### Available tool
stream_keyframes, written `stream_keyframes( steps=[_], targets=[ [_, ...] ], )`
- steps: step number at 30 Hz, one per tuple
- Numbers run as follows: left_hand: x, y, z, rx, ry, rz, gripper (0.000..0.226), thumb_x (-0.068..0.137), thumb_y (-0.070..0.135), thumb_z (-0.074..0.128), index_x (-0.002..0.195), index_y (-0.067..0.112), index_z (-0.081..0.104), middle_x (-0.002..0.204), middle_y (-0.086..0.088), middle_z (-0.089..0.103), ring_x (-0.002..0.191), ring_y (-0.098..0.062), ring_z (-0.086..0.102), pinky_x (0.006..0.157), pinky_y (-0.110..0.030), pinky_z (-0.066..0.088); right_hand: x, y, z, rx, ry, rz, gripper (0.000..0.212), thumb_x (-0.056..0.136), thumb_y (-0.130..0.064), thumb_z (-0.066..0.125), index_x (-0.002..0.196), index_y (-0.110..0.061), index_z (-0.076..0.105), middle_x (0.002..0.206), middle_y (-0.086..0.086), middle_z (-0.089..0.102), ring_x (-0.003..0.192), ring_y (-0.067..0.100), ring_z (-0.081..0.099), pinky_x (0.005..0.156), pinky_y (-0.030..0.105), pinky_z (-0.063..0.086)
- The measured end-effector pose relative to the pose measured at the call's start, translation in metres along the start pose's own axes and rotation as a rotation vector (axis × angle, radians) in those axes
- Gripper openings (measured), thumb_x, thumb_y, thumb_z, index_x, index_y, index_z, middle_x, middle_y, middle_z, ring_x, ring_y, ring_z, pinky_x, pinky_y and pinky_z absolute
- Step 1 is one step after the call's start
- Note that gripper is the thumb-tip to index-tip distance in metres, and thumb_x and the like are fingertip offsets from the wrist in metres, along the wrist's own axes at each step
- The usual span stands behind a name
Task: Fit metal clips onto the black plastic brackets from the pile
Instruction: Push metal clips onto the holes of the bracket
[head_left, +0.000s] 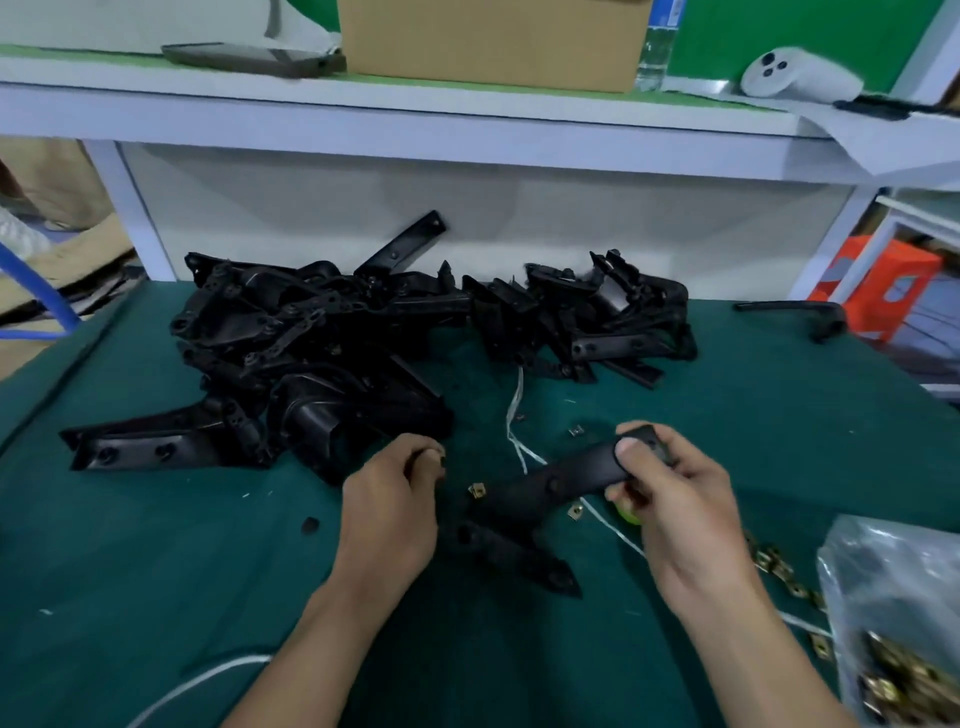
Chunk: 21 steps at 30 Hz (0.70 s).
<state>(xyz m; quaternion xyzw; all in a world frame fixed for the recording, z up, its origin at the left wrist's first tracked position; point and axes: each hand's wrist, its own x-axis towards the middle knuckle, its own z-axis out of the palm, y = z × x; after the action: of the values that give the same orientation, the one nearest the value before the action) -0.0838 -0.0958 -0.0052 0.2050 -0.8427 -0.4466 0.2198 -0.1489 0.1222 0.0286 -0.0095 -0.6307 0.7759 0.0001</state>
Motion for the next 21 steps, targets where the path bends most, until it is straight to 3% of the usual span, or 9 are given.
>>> stream_keyframes(
  steps=[3, 6, 8, 10, 12, 14, 15, 18, 21],
  targets=[
    [-0.001, 0.005, 0.001, -0.04, -0.017, 0.011, 0.023, 0.098, 0.02, 0.063, 0.091, 0.04, 0.071, 0.078, 0.026, 0.07, 0.077, 0.002, 0.064, 0.057, -0.008, 0.046, -0.007, 0.011, -0.003, -0.047, -0.097, 0.123, 0.014, 0.091, -0.007, 0.069, 0.104, -0.001, 0.069, 0.077, 0.019, 0.057, 0.054, 0.022, 0.053, 0.047, 0.025, 0.041],
    [-0.004, 0.006, 0.002, -0.053, -0.002, 0.039, 0.021, 0.096, 0.019, 0.066, 0.095, 0.039, 0.073, 0.086, 0.029, 0.07, 0.071, 0.0, 0.066, 0.056, -0.006, 0.045, -0.011, 0.013, 0.003, -0.215, -0.055, 0.121, 0.013, 0.089, -0.016, 0.071, 0.09, -0.005, 0.063, 0.079, 0.023, 0.067, 0.055, 0.027, 0.064, 0.049, 0.034, 0.05],
    [-0.005, 0.005, 0.0, -0.104, 0.015, 0.017, 0.021, 0.094, 0.018, 0.069, 0.095, 0.039, 0.072, 0.087, 0.028, 0.072, 0.074, -0.003, 0.067, 0.055, -0.007, 0.047, -0.014, 0.014, 0.002, -0.559, 0.004, -0.01, 0.026, 0.081, -0.036, 0.068, 0.075, -0.013, 0.058, 0.065, 0.009, 0.068, 0.055, 0.022, 0.064, 0.054, 0.035, 0.051],
    [-0.005, 0.003, -0.003, -0.132, 0.015, 0.017, 0.022, 0.092, 0.016, 0.072, 0.093, 0.039, 0.072, 0.087, 0.03, 0.072, 0.077, 0.005, 0.067, 0.059, -0.005, 0.047, -0.018, 0.012, -0.001, -0.929, 0.081, -0.194, 0.029, 0.074, -0.051, 0.062, 0.072, -0.022, 0.059, 0.061, -0.004, 0.062, 0.059, 0.012, 0.057, 0.056, 0.033, 0.045],
    [-0.005, 0.002, -0.005, -0.194, -0.034, 0.026, 0.02, 0.092, 0.018, 0.072, 0.091, 0.037, 0.073, 0.088, 0.025, 0.074, 0.086, 0.009, 0.068, 0.071, -0.007, 0.05, -0.026, 0.008, 0.002, -1.111, 0.129, -0.37, 0.02, 0.077, -0.046, 0.065, 0.093, -0.034, 0.067, 0.077, -0.014, 0.062, 0.078, 0.01, 0.054, 0.069, 0.031, 0.044],
    [-0.006, 0.003, -0.006, -0.263, -0.104, 0.051, 0.015, 0.093, 0.021, 0.071, 0.09, 0.035, 0.075, 0.088, 0.02, 0.076, 0.09, 0.006, 0.07, 0.077, -0.007, 0.05, -0.029, 0.009, 0.006, -1.122, 0.072, -0.48, 0.043, 0.082, -0.028, 0.07, 0.124, -0.032, 0.062, 0.102, -0.01, 0.061, 0.107, 0.016, 0.05, 0.092, 0.035, 0.044],
    [-0.007, 0.003, -0.006, -0.274, -0.13, 0.076, 0.014, 0.093, 0.022, 0.07, 0.09, 0.035, 0.076, 0.086, 0.018, 0.077, 0.089, 0.004, 0.07, 0.077, -0.007, 0.05, -0.032, 0.01, 0.007, -1.08, 0.029, -0.516, 0.047, 0.084, -0.022, 0.069, 0.129, -0.033, 0.06, 0.109, -0.009, 0.06, 0.114, 0.016, 0.048, 0.098, 0.034, 0.042],
    [-0.012, 0.006, -0.005, -0.336, -0.208, 0.138, 0.018, 0.09, 0.013, 0.074, 0.088, 0.03, 0.08, 0.084, 0.011, 0.078, 0.087, -0.005, 0.074, 0.081, -0.017, 0.054, -0.045, 0.016, 0.017, -0.868, -0.172, -0.585, 0.041, 0.089, -0.015, 0.067, 0.125, -0.033, 0.063, 0.11, -0.018, 0.063, 0.111, 0.004, 0.057, 0.095, 0.021, 0.046],
    [-0.017, 0.008, -0.008, -0.462, -0.298, 0.17, 0.029, 0.084, -0.002, 0.076, 0.089, 0.026, 0.083, 0.088, 0.004, 0.08, 0.087, -0.012, 0.076, 0.08, -0.02, 0.056, -0.053, 0.024, 0.029, -0.614, -0.344, -0.5, 0.033, 0.087, -0.008, 0.071, 0.11, -0.031, 0.068, 0.1, -0.021, 0.072, 0.1, -0.003, 0.067, 0.085, 0.011, 0.049]
  ],
)
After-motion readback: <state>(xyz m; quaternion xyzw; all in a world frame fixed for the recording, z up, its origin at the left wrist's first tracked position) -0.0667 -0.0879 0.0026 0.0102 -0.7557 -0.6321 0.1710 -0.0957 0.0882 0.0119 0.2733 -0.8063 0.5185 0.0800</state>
